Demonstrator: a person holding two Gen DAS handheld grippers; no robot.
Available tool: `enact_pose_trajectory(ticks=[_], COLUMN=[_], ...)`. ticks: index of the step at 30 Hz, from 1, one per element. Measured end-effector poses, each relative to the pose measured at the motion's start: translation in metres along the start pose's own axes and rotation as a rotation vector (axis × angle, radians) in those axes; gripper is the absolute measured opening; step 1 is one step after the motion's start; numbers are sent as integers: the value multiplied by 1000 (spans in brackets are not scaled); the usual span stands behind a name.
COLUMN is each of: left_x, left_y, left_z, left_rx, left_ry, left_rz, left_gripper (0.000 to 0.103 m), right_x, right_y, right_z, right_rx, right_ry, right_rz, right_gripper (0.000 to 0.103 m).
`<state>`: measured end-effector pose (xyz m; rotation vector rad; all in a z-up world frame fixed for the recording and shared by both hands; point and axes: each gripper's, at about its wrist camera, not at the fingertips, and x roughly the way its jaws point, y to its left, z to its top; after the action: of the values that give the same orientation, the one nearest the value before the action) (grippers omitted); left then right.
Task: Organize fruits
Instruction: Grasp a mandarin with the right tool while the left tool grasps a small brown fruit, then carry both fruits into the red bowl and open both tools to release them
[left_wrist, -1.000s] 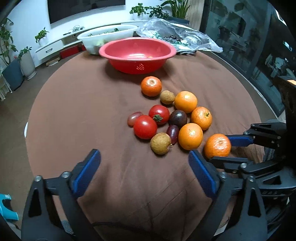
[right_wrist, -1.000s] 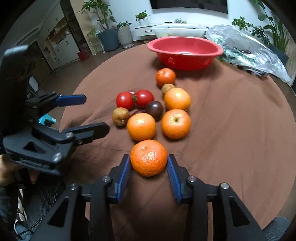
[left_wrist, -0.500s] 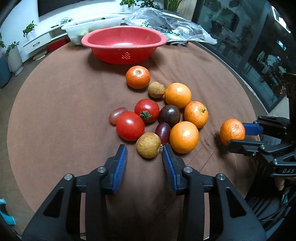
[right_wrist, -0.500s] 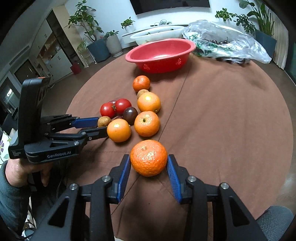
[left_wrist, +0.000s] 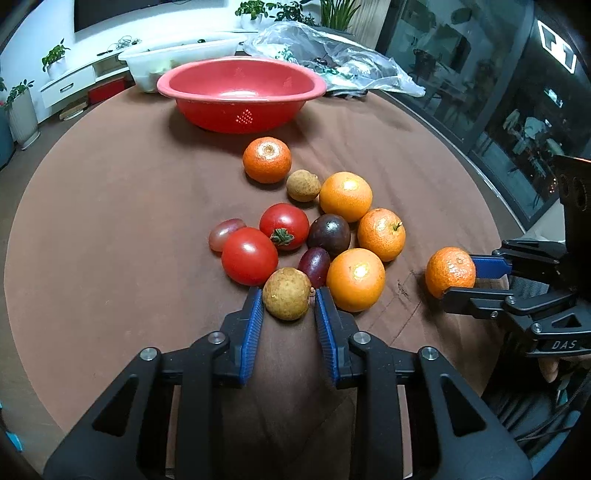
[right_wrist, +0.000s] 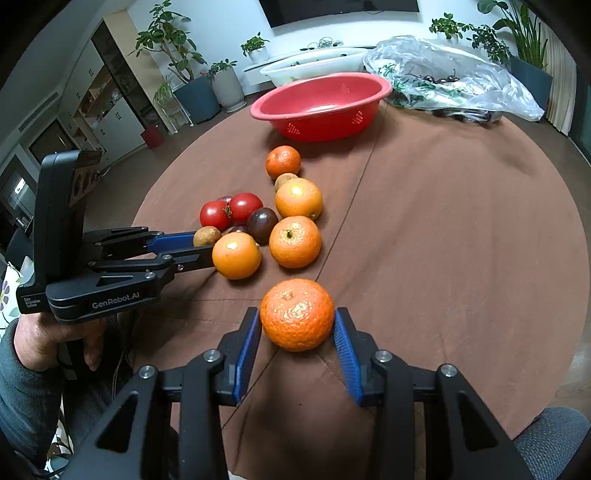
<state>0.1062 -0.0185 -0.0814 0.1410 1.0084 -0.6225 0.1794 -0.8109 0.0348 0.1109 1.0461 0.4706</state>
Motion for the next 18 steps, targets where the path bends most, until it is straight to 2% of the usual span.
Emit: enact_pose_trajectory(ticks=[12,18], left_x=[-20,-33], left_y=[5,10], left_z=[-9,-3], left_rx=[-28,-39], left_ry=[-33,-65], left_rz=[-1,1], left_gripper=[27,27], right_x=[-1,-7], right_y=[-1,-11], right_z=[-1,5], right_rx=[4,24], right_ry=[-8,-26], right_rz=[-2,-11], right_gripper=[43,43])
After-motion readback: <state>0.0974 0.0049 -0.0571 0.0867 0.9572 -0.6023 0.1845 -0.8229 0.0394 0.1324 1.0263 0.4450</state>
